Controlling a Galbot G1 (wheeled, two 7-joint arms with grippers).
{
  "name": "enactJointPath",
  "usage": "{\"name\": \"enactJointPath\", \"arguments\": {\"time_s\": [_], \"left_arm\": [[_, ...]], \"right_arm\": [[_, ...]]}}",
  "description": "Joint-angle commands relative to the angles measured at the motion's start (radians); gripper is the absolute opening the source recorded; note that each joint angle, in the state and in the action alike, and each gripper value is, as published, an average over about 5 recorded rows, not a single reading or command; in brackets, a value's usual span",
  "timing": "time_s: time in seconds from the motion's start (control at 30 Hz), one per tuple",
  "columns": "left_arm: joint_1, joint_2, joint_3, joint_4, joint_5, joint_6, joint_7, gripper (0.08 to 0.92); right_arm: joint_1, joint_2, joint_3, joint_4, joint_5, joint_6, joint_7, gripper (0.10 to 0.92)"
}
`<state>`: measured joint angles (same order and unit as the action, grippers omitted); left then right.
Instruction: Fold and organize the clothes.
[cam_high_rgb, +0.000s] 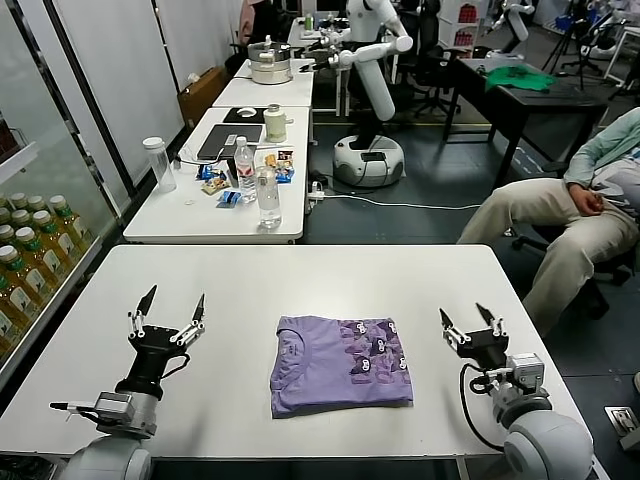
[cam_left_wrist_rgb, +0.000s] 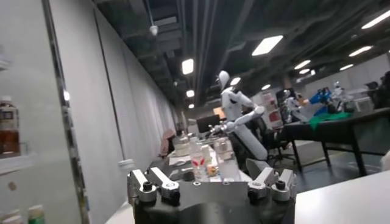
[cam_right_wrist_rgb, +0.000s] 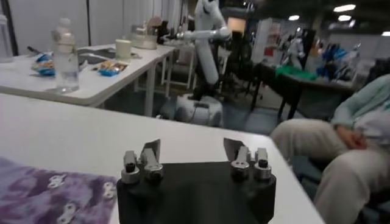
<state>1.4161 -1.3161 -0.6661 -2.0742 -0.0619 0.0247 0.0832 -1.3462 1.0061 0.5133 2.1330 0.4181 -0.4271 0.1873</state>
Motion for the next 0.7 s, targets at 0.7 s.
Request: {"name": "enactJointPath", "arguments": {"time_s": [0.7], "left_arm": [[-0.044,-0.054,0.068,-0.005,0.057,-0.053,0.028,0.823]], "right_arm": [[0.105,0.046,0.037,-0.225,-0.246,0.256,-0.133,0.823]]}}
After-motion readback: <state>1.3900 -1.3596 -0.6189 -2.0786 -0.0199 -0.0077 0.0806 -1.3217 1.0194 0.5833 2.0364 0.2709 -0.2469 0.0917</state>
